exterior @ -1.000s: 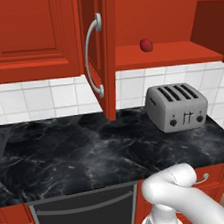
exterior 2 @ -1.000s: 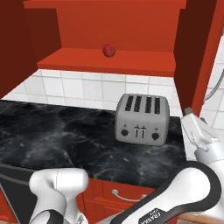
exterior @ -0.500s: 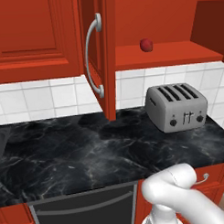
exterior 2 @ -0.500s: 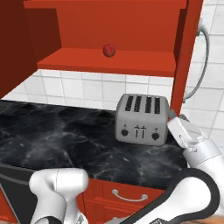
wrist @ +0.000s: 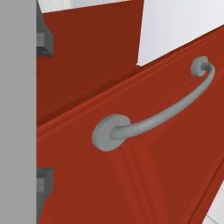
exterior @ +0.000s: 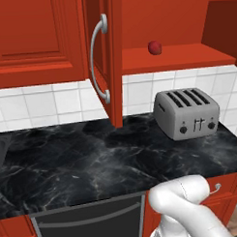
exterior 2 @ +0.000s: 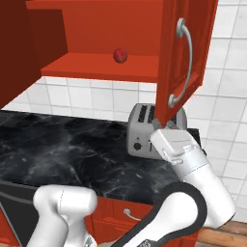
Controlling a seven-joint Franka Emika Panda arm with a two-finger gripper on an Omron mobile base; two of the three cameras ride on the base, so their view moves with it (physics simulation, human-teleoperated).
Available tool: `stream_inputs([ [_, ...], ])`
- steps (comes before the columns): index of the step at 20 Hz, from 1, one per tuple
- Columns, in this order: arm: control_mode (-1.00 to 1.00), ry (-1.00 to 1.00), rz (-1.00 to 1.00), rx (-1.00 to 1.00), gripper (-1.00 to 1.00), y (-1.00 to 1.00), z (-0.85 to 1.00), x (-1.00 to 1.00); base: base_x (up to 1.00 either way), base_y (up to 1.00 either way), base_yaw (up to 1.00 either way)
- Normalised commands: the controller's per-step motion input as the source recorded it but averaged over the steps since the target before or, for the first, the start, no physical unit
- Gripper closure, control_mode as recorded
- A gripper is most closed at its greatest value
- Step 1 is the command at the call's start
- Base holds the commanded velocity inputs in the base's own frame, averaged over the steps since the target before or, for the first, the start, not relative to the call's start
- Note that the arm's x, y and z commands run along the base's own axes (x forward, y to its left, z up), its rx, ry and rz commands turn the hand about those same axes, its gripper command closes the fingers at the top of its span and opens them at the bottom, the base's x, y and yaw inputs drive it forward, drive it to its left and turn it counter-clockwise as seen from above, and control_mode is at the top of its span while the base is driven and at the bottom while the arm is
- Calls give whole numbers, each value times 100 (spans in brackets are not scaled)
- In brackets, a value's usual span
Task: Pick the onion from the counter and place it in the cabinet. Then close the cabinet.
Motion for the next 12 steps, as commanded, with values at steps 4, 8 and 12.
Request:
stream_inputs([
  [4,-100,0,-11,0,-100,78,7,28,0,0,0],
  [8,-100,8,-18,0,-100,67,0,55,0,0,0],
  [12,-100,16,-21,0,-100,50,0,72,0,0,0],
])
